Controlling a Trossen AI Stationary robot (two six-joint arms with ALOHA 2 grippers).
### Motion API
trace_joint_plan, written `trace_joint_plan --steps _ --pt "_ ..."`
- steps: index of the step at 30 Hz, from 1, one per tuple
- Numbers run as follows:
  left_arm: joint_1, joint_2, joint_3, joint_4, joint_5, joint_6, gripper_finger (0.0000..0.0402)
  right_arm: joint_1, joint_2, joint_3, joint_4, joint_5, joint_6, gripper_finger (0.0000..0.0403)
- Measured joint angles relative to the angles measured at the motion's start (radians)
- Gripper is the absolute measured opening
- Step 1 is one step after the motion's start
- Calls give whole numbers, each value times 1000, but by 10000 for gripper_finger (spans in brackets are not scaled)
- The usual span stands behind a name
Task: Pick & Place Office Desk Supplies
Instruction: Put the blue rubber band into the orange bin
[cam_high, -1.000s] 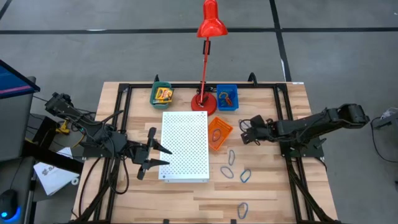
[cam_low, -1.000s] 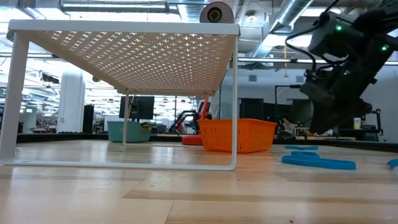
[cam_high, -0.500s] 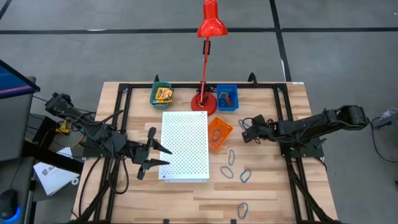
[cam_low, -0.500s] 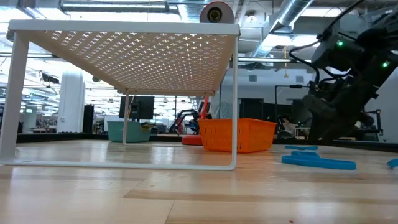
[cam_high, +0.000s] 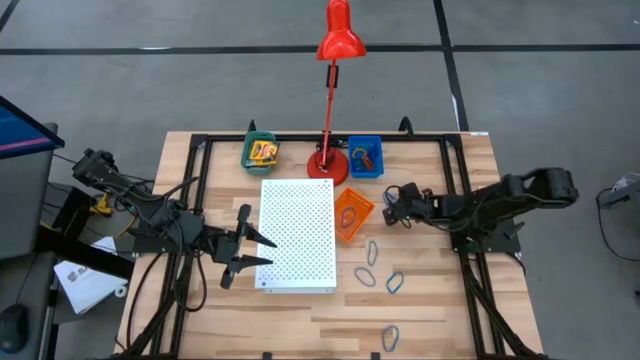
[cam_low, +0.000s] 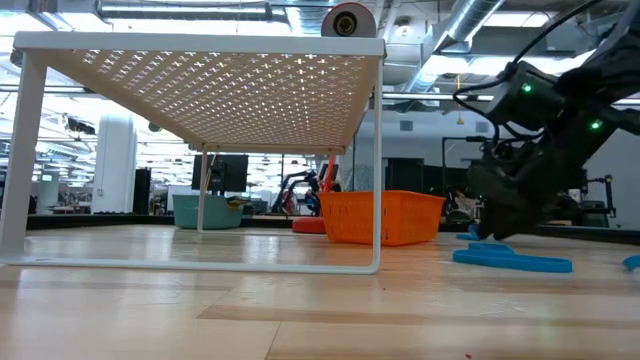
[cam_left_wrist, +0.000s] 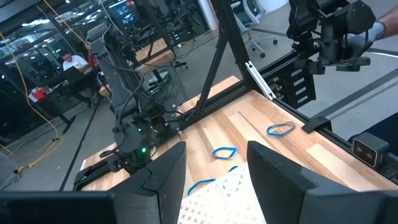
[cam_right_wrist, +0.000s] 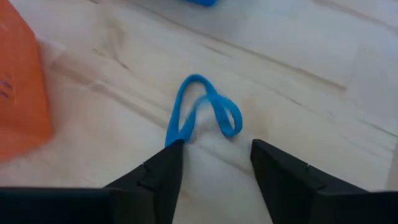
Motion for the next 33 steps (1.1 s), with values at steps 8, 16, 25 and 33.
trace_joint_plan --steps 8,16,25,33 --pt "0 0 0 5 0 0 163 35 21 -6 42 26 6 31" --pt "0 0 0 8 0 0 163 47 23 -6 84 35 -18 3" --pt "0 0 0 8 0 0 163 128 -73 -8 104 26 -42 2" --pt "0 23 0 11 0 11 163 184 -139 -7 106 99 -98 36"
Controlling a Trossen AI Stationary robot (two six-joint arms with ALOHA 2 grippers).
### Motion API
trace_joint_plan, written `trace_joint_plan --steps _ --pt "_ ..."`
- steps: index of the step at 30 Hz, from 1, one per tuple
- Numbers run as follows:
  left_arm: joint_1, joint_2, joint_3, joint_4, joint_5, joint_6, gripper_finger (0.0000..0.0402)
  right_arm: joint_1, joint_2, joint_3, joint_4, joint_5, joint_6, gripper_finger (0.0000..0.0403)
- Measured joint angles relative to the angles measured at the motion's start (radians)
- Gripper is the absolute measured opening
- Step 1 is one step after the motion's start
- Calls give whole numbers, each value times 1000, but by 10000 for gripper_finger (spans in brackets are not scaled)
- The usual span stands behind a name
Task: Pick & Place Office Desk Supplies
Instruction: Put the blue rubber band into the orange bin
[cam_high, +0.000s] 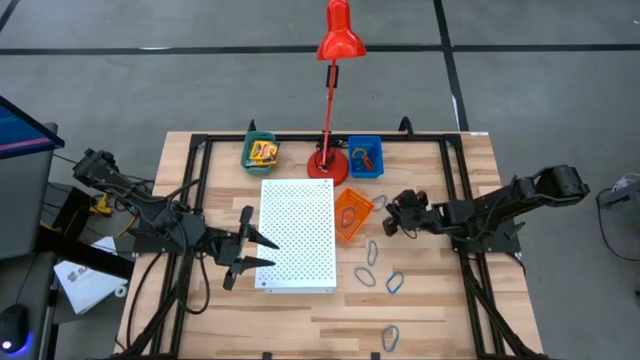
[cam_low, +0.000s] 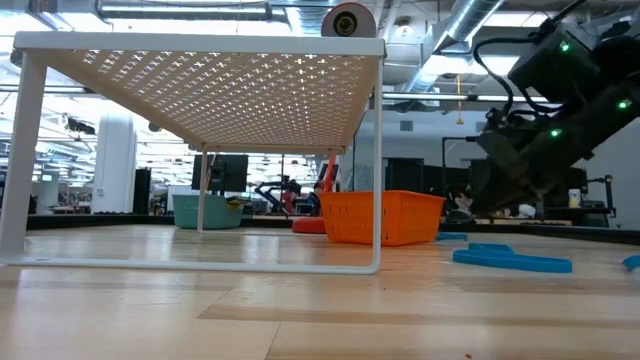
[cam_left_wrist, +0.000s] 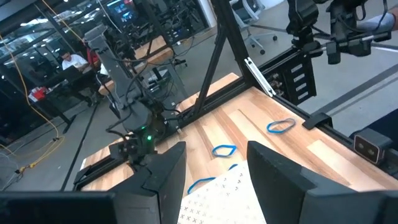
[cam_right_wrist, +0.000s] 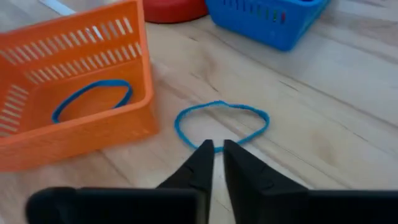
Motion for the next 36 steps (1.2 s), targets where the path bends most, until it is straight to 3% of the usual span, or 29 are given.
trace_joint_plan --steps 10,15,20,29,33,36 --pt "0 0 0 4 0 11 163 -133 51 1 27 -46 -36 160" --pt "0 0 0 14 0 11 163 -204 110 1 107 -93 -66 181" --pt "0 0 0 16 0 11 163 -250 215 6 199 -166 -97 169" --pt "0 0 0 16 0 11 163 -263 397 54 291 -112 -97 145" --pt "0 -1 0 19 0 11 163 -264 441 89 295 -106 -117 107" --pt "0 -1 0 23 0 11 163 -263 453 99 292 -102 -122 56"
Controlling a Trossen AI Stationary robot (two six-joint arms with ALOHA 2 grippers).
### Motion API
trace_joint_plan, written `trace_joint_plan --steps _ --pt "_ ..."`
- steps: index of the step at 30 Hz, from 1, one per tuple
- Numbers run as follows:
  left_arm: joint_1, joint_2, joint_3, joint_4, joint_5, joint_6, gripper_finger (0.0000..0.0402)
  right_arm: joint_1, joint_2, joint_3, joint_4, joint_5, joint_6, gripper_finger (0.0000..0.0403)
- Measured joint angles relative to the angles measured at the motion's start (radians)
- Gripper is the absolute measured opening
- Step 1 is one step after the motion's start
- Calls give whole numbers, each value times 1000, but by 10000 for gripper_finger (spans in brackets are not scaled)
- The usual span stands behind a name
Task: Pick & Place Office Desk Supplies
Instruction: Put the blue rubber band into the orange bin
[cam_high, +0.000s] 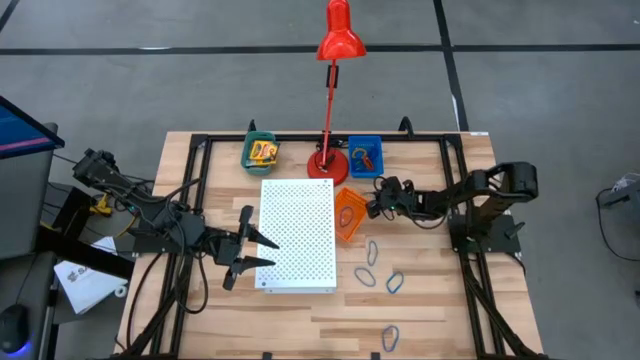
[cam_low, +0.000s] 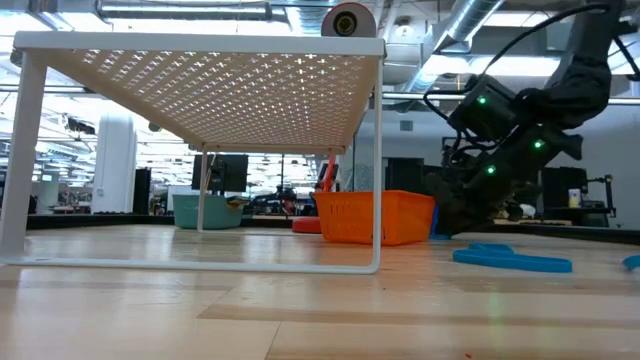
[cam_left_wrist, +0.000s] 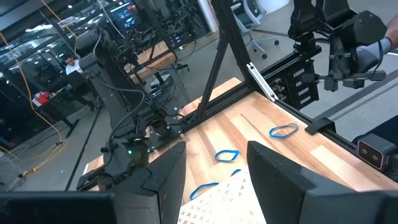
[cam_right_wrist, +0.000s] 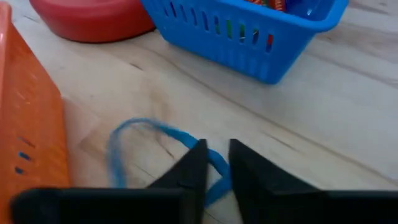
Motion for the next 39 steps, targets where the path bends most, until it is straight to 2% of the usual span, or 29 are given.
trace_joint_plan --steps 3,7,11,17,23,29,33,39 --pt "0 0 0 1 0 0 163 0 -11 0 -17 -15 -4 11" --pt "0 0 0 1 0 -1 163 16 -41 -1 -58 -29 10 4" --pt "0 0 0 1 0 0 163 82 -95 -9 -121 -26 39 1" --pt "0 0 0 -3 0 0 163 222 -221 -16 -292 29 141 1" --pt "0 0 0 -4 0 0 163 354 -318 -14 -425 144 273 0" --pt "0 0 0 -3 0 0 163 403 -333 -13 -398 233 212 1" --pt "0 0 0 -1 0 0 163 374 -333 -12 -383 221 194 32" --pt "0 0 0 0 0 0 163 297 -303 -11 -381 156 216 133"
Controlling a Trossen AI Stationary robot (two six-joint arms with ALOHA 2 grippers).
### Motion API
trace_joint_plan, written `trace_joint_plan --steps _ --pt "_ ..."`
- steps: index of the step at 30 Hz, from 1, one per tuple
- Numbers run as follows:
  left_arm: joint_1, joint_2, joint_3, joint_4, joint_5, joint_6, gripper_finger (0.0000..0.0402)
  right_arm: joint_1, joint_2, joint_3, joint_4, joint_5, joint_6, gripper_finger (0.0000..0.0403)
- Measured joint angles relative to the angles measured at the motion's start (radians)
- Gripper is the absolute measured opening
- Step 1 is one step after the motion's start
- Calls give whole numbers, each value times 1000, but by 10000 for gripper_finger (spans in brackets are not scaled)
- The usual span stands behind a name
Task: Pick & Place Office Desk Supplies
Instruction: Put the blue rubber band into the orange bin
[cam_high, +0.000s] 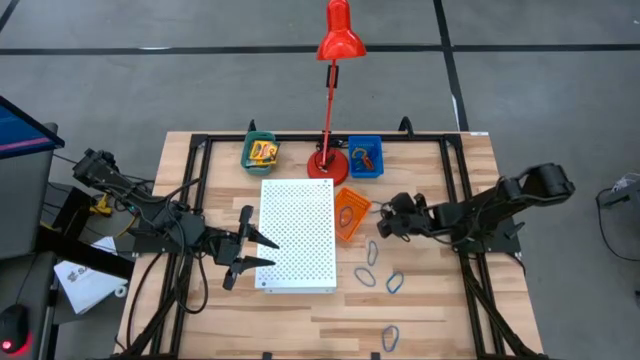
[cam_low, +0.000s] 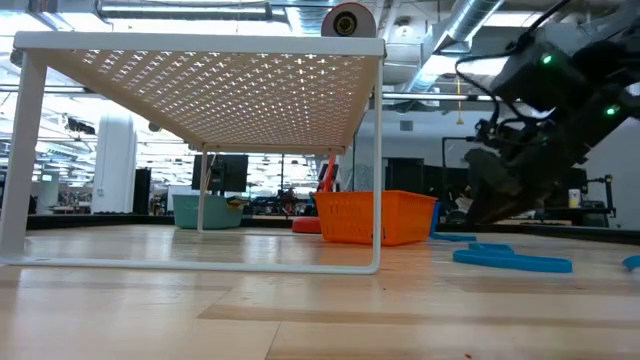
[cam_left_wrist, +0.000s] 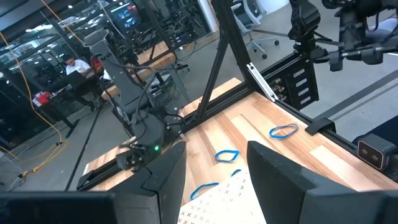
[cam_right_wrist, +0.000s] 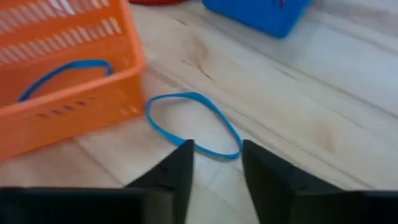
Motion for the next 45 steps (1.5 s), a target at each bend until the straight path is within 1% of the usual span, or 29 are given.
trace_joint_plan --steps 3,5,8,11,14,16,24,26,31,32,37,45 --pt "0 0 0 0 0 0 163 -30 39 0 18 -40 1 176" --pt "0 0 0 0 0 0 163 -39 72 0 34 -49 -4 193" --pt "0 0 0 1 17 0 163 -49 126 2 72 -40 -19 202" --pt "0 0 0 8 38 0 163 -61 177 5 118 -31 -29 197" --pt "0 0 0 10 60 1 163 -63 222 6 155 1 -43 186" --pt "0 0 0 10 65 0 163 -78 239 7 176 1 -57 177" --pt "0 0 0 23 70 0 163 -150 242 6 235 -71 -180 146" --pt "0 0 0 24 70 0 163 -165 242 6 241 -91 -187 122" --pt "0 0 0 24 70 0 163 -162 244 6 256 -100 -212 21" --pt "0 0 0 24 70 0 163 -160 244 5 260 -100 -212 12" --pt "0 0 0 24 69 0 163 -143 246 3 271 -92 -205 5" --pt "0 0 0 23 69 0 163 -54 231 0 257 -29 -134 2"
